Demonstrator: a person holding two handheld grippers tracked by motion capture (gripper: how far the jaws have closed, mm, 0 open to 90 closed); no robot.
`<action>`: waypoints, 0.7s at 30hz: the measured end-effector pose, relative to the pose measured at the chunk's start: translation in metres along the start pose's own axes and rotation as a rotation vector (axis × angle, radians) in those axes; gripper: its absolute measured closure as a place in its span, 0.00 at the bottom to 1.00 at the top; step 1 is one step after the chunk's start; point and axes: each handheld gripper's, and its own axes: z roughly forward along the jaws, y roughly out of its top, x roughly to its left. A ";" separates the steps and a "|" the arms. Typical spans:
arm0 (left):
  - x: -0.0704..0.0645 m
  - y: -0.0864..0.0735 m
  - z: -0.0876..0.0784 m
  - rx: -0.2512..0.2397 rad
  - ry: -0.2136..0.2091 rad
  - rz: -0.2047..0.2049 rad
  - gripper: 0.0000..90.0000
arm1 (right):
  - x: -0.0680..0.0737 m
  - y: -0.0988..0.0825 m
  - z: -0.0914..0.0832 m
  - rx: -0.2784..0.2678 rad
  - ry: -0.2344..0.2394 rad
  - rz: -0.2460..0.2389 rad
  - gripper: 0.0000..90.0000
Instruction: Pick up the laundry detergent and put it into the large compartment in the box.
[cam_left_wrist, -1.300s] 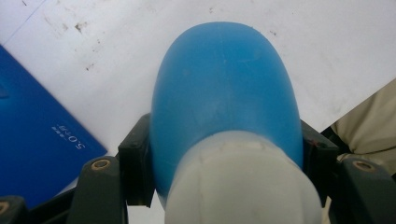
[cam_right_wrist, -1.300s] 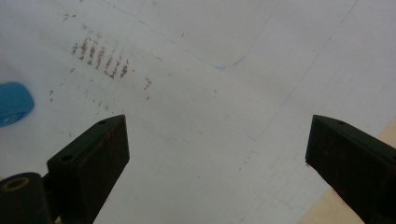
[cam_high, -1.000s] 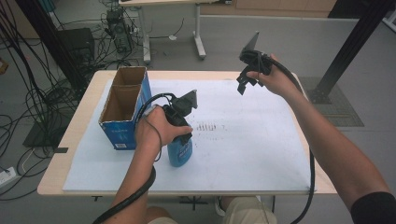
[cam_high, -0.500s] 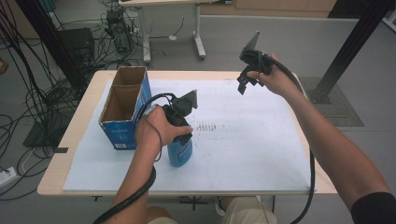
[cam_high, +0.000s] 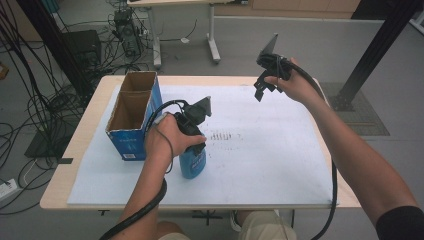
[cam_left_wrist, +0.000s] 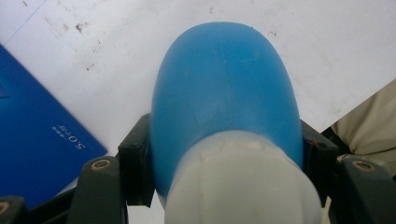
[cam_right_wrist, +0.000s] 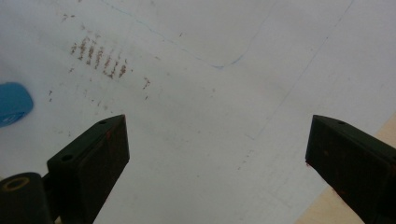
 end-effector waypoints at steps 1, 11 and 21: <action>0.000 0.000 0.000 -0.001 0.000 0.000 0.42 | 0.000 0.000 0.000 0.001 0.000 0.002 0.07; 0.000 -0.001 0.000 -0.002 0.001 -0.001 0.42 | 0.001 0.002 0.001 0.004 -0.001 -0.001 0.07; 0.000 0.000 0.000 0.001 0.001 0.001 0.42 | 0.002 0.002 0.002 0.006 -0.004 -0.004 0.07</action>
